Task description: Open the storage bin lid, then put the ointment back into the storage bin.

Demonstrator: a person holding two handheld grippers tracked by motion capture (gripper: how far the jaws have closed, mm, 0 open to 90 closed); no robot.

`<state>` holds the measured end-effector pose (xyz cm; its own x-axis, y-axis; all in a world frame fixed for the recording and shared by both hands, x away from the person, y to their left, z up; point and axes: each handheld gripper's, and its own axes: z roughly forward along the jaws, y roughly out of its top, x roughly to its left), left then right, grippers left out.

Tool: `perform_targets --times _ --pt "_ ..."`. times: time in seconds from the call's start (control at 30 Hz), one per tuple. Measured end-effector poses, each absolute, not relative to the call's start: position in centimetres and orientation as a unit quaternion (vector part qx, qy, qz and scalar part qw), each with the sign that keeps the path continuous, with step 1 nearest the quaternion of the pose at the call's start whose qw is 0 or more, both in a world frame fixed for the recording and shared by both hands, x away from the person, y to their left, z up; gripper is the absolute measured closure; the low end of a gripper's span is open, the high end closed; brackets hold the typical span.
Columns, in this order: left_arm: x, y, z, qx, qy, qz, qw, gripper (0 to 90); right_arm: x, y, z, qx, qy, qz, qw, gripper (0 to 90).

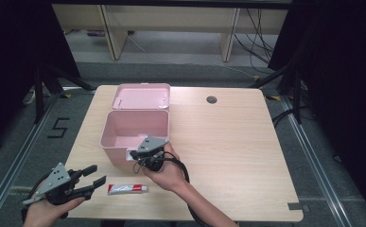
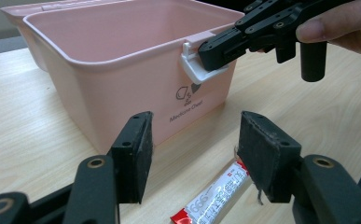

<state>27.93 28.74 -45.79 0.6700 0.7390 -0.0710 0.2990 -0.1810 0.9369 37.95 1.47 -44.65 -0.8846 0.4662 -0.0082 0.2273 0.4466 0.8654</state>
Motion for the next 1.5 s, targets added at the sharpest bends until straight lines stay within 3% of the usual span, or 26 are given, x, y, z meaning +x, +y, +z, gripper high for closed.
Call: perform_targets --times 1.13,1.37,1.5 --pt "29.7 26.3 -45.2 0.82 0.279 0.153 0.476 47.9 38.0 1.6 -44.6 0.206 0.842 0.483 0.125 90.0" --pt "31.0 25.0 -44.6 0.853 0.243 0.132 0.442 52.5 38.2 1.5 -44.5 0.197 0.847 0.479 0.121 90.0" --pt "32.0 24.1 -44.7 0.891 0.195 0.121 0.392 53.5 38.3 1.5 -44.5 0.193 0.848 0.478 0.123 90.0"
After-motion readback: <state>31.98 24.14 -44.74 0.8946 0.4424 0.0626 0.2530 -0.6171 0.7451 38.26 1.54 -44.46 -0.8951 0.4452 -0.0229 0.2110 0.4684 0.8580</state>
